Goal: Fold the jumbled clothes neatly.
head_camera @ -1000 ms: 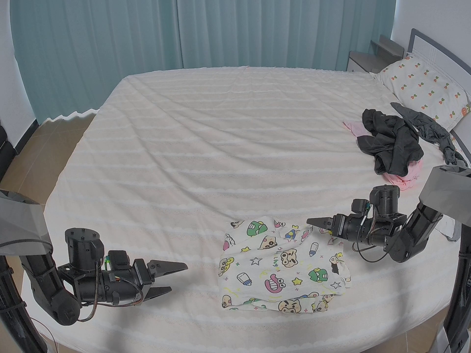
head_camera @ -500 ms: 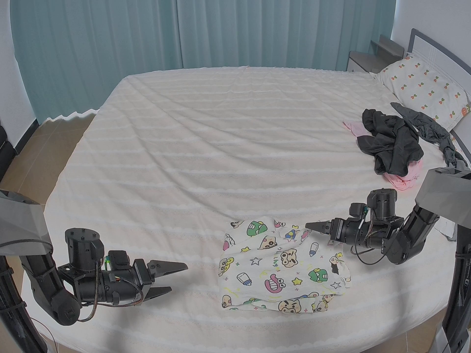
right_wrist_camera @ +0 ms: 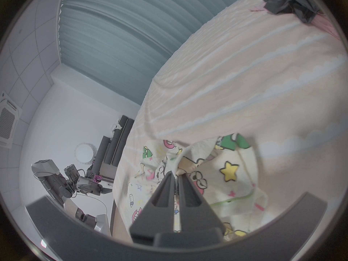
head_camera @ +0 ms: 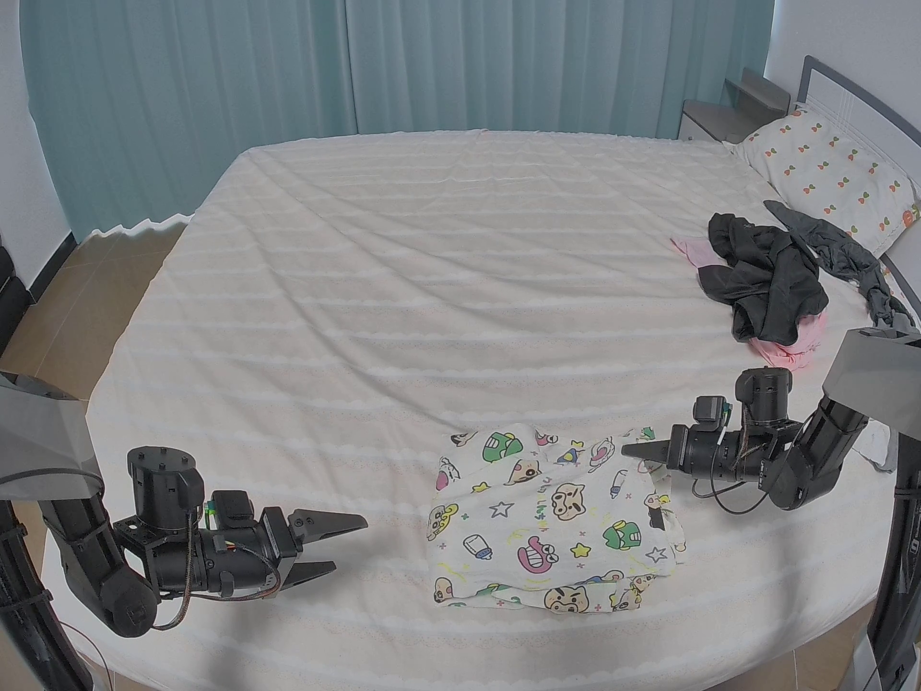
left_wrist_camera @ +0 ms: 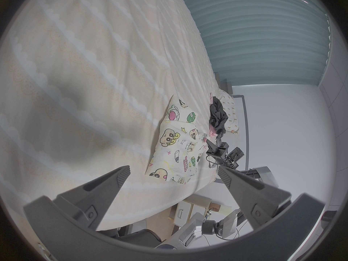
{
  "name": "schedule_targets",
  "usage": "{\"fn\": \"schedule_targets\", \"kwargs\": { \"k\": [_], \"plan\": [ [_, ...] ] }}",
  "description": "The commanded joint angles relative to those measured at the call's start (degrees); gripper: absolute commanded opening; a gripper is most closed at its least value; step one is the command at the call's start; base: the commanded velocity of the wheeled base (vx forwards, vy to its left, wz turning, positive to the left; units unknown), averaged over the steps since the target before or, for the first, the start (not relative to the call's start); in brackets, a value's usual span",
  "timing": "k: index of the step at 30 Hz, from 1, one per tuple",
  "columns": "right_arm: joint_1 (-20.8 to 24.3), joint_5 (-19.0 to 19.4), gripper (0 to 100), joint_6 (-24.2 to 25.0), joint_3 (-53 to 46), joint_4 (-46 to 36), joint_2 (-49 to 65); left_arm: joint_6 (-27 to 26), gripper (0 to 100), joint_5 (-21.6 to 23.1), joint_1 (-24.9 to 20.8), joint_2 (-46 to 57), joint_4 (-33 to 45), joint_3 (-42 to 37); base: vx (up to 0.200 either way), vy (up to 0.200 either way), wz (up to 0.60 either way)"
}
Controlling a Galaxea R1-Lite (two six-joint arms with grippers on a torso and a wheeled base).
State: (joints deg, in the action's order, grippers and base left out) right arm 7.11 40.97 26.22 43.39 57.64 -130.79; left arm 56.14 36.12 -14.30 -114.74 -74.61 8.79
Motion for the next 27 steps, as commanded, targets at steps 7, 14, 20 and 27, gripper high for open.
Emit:
{"fn": "schedule_targets", "kwargs": {
  "k": [7, 14, 20, 27],
  "plan": [
    [-1.92, -0.63, 0, 0.67, 1.35, 0.11, -0.25, 0.02, 100, 0.0, 0.06, 0.04, -0.01, 0.0, 0.0, 0.0, 0.0],
    [-2.8, -0.89, 0, 2.52, 2.93, 0.63, -1.57, 0.02, 100, 0.0, -0.03, 0.04, -0.01, 0.0, 0.0, 0.0, 0.0],
    [-3.15, -1.6, 0, 2.87, 3.11, 1.43, -2.36, 0.02, 100, 0.0, 0.06, 0.04, -0.01, 0.0, 0.0, 0.0, 0.0],
    [-4.21, -2.12, 0, 3.84, 2.93, 1.51, -2.19, 0.02, 100, 0.0, 0.06, 0.04, -0.01, 0.0, 0.0, 0.0, 0.0]
  ]
}}
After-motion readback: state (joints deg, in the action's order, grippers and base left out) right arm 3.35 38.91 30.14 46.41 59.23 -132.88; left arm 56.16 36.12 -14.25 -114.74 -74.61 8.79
